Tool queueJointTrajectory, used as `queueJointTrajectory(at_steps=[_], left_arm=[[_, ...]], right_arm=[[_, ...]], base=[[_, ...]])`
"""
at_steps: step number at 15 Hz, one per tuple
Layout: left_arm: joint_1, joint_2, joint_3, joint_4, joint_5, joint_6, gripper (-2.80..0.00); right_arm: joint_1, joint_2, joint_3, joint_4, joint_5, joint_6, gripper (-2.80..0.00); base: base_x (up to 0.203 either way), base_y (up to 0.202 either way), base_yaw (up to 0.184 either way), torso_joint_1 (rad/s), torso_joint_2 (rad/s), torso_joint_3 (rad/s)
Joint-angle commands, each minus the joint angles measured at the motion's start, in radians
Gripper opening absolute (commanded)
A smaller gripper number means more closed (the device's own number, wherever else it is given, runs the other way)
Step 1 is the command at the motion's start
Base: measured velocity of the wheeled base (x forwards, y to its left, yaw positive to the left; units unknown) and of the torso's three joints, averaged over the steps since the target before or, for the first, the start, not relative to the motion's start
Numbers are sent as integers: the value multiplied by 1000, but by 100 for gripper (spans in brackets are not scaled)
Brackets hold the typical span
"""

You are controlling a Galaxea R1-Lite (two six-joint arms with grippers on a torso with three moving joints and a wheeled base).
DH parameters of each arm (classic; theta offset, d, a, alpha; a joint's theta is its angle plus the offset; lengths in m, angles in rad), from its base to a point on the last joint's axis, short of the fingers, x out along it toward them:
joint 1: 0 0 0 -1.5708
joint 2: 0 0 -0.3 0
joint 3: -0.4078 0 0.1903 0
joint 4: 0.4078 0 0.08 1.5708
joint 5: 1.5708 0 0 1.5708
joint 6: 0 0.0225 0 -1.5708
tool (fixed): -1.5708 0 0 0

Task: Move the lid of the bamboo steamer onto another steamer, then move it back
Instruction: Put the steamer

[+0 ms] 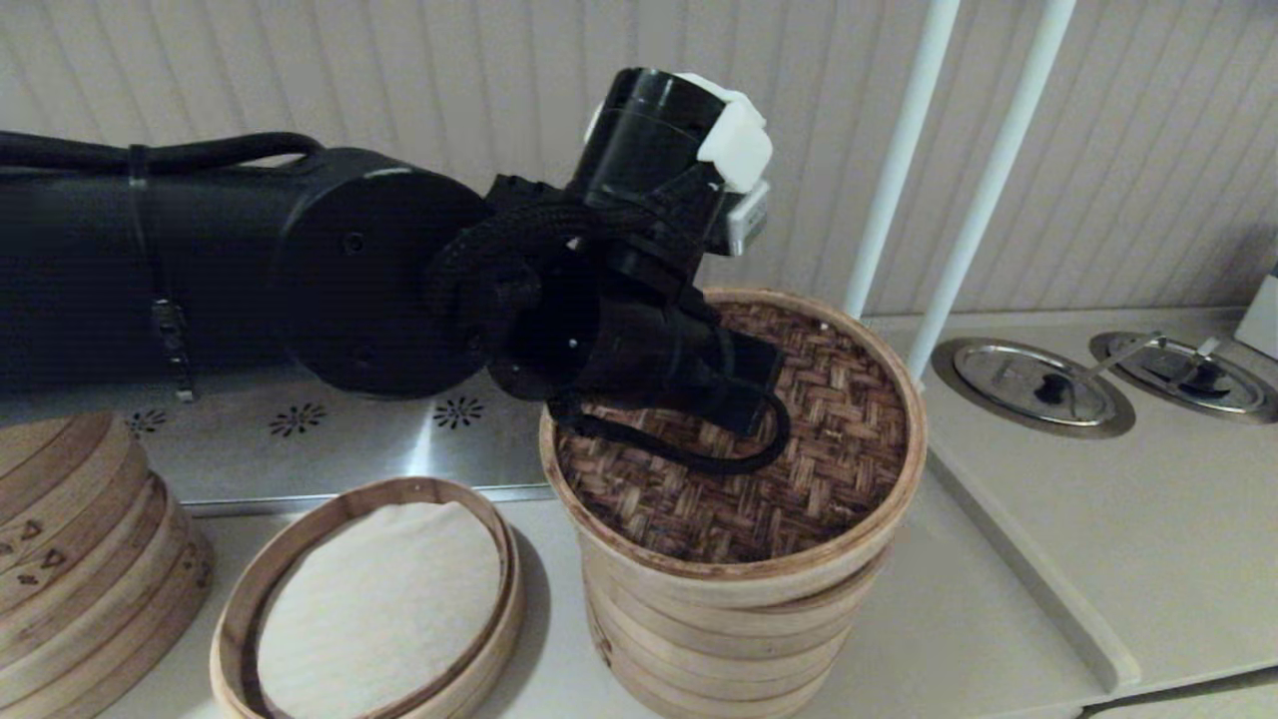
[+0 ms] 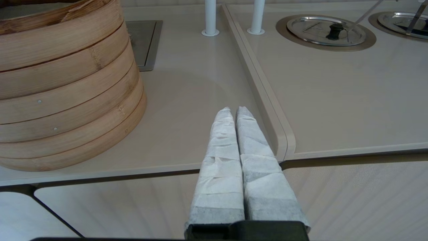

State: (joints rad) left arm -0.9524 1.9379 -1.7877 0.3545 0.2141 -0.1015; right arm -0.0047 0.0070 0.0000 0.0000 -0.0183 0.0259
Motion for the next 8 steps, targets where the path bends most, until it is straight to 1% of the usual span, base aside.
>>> queueJointTrajectory(at_steps=[1,8], left_arm=[[-9,42,-13,1,5,-1,-280],[-9,82,-18,-4,10,0,-280]], right_arm=[[0,1,5,0,0,0,-280],[0,1,5,0,0,0,-280]], base=[[0,0,0,0,0,0],[0,0,0,0,0,0]])
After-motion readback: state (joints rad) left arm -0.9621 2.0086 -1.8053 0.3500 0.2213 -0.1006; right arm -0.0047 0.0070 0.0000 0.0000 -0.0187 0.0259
